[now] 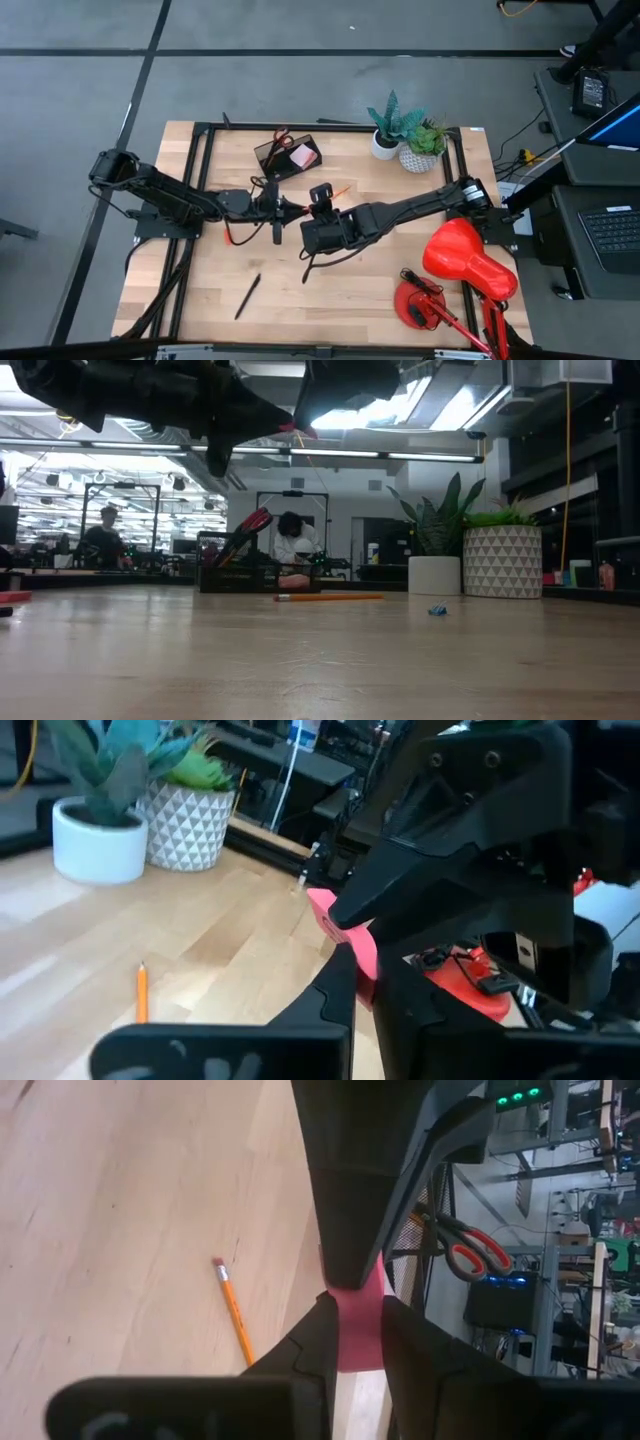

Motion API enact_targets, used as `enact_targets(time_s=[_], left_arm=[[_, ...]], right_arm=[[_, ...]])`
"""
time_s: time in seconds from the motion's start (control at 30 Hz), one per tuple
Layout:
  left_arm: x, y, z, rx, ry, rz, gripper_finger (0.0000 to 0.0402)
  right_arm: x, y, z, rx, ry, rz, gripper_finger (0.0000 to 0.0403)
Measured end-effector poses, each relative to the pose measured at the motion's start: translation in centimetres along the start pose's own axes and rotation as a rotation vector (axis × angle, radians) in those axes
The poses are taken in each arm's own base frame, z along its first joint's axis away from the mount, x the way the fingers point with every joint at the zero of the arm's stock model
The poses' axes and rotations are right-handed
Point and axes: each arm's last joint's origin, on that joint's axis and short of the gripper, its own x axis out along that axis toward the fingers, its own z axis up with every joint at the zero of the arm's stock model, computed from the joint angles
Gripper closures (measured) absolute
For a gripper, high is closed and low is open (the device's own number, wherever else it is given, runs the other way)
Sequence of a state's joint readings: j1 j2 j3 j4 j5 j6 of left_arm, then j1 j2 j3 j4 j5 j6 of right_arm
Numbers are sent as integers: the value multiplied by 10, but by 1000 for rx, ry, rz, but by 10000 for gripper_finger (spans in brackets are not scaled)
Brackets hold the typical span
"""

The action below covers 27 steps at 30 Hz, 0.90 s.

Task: Pick and place office supplies into organizer
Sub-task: Put the pink eraser into the desk organizer

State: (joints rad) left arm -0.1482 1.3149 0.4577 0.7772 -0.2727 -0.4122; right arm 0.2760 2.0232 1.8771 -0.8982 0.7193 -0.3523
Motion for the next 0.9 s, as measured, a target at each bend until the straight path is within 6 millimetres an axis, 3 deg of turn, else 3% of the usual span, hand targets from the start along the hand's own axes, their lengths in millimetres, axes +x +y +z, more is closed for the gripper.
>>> enact_targets(time_s=[0.47,0.77,0.9], left_arm=[[-1,-3,0,95,-10,6,395],[0,1,4,115,-28,21,395],[2,7,6,118,-25,54,395]], right_arm=[[0,-1,0,40,-7,-1,326],[-2,2,1,28,-6,0,219],[-2,3,-3,35,38,-27,194]])
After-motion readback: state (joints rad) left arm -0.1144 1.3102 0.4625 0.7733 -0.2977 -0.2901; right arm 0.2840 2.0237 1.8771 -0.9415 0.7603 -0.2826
